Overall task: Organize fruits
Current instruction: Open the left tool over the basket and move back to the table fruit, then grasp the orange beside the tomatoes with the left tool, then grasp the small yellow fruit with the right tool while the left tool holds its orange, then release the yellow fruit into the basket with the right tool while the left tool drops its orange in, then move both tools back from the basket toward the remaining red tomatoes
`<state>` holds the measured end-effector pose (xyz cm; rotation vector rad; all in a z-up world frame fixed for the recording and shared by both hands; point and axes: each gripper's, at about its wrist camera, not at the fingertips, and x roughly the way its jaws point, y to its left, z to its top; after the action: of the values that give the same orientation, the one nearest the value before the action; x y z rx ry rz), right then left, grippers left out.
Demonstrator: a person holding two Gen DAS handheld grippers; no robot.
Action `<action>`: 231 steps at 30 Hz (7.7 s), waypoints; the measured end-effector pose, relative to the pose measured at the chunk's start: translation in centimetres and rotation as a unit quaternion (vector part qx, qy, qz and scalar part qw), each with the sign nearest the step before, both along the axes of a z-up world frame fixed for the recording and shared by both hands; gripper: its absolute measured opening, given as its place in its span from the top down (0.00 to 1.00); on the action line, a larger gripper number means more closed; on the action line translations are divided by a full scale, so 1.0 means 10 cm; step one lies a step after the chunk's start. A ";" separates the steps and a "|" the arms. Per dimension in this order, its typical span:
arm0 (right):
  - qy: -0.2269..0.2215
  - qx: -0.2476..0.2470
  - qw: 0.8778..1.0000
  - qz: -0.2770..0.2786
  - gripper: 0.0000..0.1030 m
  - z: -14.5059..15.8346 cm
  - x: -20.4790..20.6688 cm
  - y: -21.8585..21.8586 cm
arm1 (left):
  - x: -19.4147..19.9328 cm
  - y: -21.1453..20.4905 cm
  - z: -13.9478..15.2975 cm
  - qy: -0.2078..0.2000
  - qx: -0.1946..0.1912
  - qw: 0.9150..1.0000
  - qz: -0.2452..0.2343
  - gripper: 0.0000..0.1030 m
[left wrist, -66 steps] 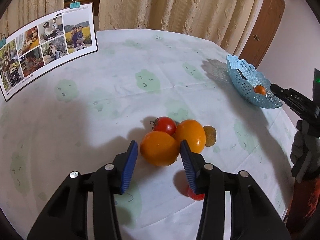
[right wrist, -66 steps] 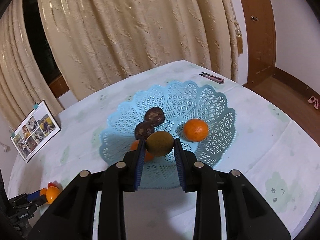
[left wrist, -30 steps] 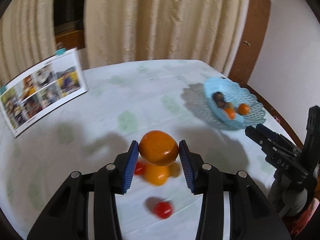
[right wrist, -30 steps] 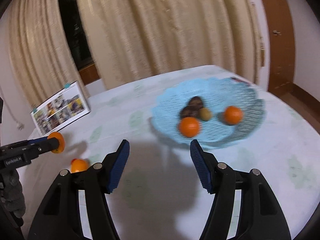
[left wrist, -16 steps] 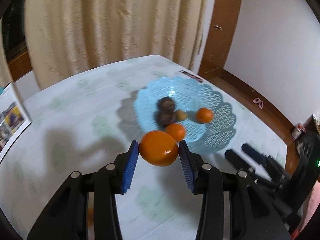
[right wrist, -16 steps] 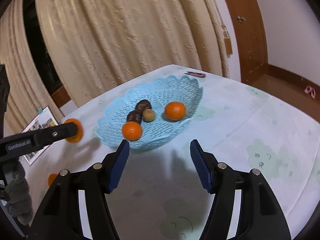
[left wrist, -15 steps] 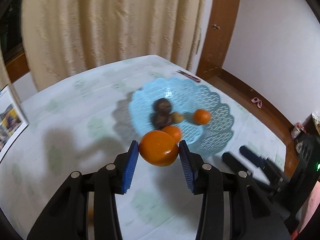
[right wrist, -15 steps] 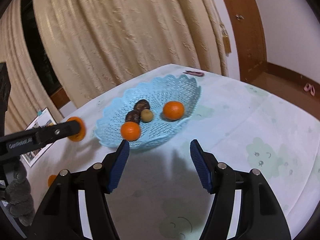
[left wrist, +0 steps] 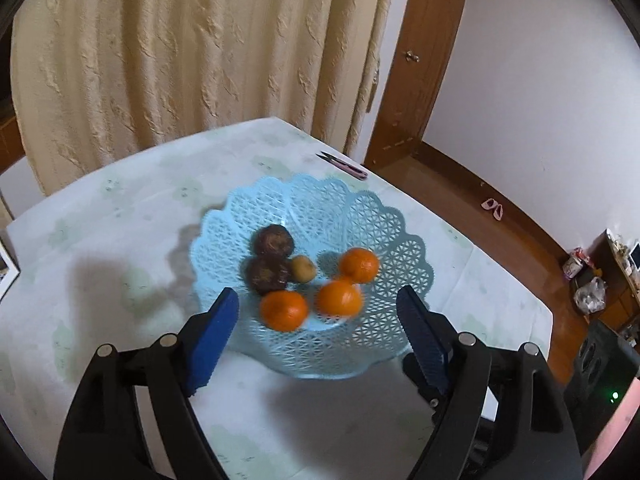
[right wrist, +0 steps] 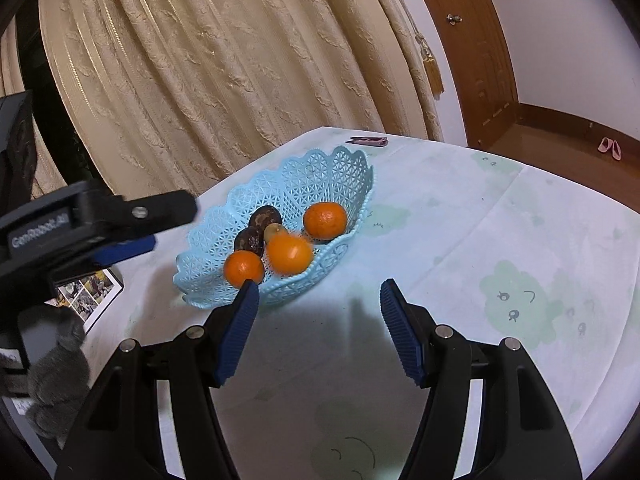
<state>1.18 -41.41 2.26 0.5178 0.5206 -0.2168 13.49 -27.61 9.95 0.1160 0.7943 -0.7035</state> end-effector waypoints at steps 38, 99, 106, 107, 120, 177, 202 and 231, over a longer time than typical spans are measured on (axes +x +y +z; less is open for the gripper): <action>0.006 -0.022 0.999 0.028 0.32 0.02 -0.01 0.18 | -0.15 2.17 -0.46 0.040 0.041 0.979 0.196 0.12; 0.045 -0.033 0.972 0.227 0.32 0.02 0.35 1.35 | -0.40 2.27 -0.59 0.081 -0.003 0.986 0.148 0.64; 0.070 -0.043 0.950 0.300 0.32 -0.01 0.57 1.83 | -0.46 2.59 -0.36 0.043 -0.019 0.980 0.192 0.64; 0.073 -0.046 0.948 0.306 0.32 -0.01 0.60 1.88 | -0.46 2.62 -0.35 0.040 -0.019 0.979 0.197 0.64; 0.125 -0.094 0.920 0.360 0.73 -0.21 0.98 2.39 | -0.42 2.77 -0.36 0.042 -0.025 0.975 0.218 0.64; -0.014 -0.098 0.995 -0.034 0.38 0.27 0.45 -0.06 | -0.13 0.84 0.03 -0.024 0.044 0.996 0.079 0.64; -0.036 -0.053 0.994 -0.086 0.25 0.25 0.26 -0.29 | 0.19 0.42 0.06 -0.030 0.019 0.996 0.082 0.27; -0.041 -0.060 0.992 -0.101 0.17 0.20 0.20 -0.24 | -0.18 0.91 0.29 -0.146 0.076 0.976 0.145 0.15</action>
<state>3.18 -43.86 4.25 0.4596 0.3730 -0.4158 11.66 -18.46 12.84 0.2313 0.5660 -0.3374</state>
